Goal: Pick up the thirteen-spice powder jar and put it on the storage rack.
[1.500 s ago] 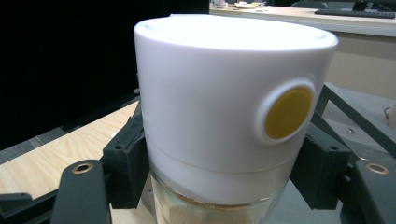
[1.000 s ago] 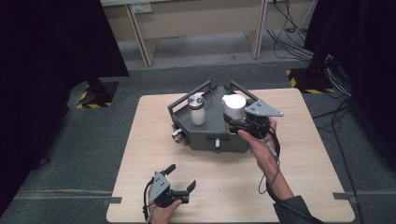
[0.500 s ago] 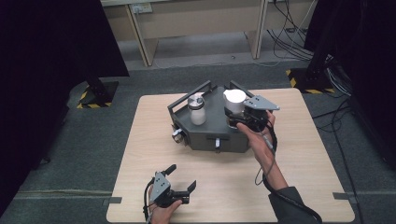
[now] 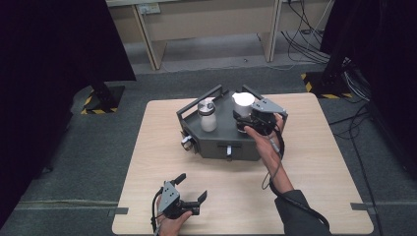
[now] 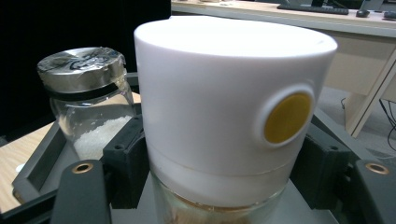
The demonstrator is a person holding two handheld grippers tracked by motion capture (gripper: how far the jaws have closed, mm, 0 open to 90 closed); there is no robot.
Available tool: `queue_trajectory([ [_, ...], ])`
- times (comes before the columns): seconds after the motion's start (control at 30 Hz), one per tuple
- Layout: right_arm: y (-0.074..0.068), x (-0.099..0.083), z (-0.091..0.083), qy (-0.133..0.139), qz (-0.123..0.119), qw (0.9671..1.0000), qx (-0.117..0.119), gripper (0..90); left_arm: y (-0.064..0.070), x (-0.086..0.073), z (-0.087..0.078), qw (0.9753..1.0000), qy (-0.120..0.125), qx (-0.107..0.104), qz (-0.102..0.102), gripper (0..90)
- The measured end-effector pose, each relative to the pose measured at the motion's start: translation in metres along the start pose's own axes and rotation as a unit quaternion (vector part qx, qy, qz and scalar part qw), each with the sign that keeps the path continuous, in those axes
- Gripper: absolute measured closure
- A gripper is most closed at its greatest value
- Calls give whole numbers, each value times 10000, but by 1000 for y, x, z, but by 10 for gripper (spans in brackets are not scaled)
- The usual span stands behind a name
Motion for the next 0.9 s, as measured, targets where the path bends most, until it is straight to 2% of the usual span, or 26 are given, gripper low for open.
queue_trajectory([
  [0.4, -5, -2, 14, -3, -58, 10000, -45, 304, 0, -1, 0, 10000, -11, -21, -18, 11],
  [0.67, -5, -5, 15, -38, -70, 9999, -79, 304, 0, -1, 0, 10000, -11, -23, -18, 11],
  [0.9, -3, -10, 13, 42, 5, 10000, -63, 303, 0, -1, 0, 10000, -10, -17, -18, 11],
])
Point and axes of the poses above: each handheld gripper's, and its own axes: z roughly forward along the jaws, x roughly out of its top, y roughly to its right, the point moved 3 cm from there along z, roughly forward along the jaws, and after that the axes turned 5 degrees about -z, right-handed, at the moved point
